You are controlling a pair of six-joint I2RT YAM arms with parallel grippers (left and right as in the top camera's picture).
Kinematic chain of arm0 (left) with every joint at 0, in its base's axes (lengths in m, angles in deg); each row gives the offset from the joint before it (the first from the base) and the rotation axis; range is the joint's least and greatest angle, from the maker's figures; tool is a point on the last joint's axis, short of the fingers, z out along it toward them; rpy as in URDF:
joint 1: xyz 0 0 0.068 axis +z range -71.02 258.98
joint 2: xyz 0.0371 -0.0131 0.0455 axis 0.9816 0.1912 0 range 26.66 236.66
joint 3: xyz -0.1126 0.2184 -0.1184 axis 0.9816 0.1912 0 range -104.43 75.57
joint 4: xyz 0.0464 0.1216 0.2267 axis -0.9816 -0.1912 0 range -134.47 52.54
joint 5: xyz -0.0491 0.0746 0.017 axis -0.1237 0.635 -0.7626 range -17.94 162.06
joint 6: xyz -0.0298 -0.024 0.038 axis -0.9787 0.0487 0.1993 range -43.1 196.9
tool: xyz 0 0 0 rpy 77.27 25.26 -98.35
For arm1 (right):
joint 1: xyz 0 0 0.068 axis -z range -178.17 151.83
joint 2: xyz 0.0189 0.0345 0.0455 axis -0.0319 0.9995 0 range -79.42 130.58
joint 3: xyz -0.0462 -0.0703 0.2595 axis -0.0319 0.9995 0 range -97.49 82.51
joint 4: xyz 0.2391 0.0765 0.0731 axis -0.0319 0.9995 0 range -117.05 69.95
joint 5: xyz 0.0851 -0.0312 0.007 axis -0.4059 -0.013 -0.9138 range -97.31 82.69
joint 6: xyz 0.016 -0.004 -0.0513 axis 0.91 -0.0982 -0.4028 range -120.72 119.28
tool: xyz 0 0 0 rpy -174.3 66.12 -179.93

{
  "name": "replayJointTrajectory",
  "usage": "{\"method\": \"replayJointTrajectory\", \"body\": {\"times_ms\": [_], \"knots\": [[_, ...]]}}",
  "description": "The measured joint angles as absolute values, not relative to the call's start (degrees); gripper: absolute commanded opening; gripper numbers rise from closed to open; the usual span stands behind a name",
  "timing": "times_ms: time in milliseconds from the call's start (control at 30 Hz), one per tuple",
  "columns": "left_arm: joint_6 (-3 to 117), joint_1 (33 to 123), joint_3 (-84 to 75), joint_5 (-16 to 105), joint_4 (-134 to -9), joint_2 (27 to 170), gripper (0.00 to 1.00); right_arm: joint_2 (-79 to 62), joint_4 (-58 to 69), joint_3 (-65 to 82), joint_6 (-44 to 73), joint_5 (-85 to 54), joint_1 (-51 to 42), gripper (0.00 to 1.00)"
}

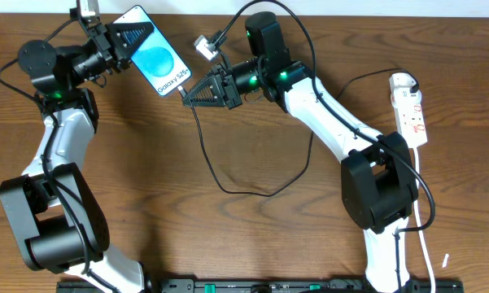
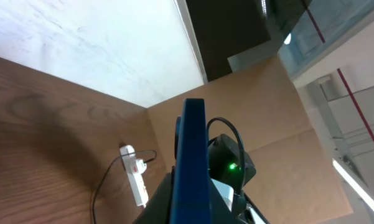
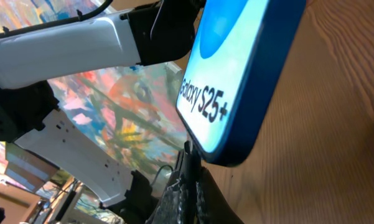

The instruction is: Plug charger to phone and switch on socket

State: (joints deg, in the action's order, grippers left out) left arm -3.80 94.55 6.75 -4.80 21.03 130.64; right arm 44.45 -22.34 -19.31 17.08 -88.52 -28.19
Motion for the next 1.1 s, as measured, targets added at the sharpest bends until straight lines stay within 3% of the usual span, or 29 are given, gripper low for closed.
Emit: {"method": "replayJointTrajectory", "body": {"times_ms": [1100], "knots": [[-2.32,93.81,6.75,-5.22,21.03,130.64,0.08,44.52,-20.41,-19.31,17.08,-88.78,-28.23,0.01]]}}
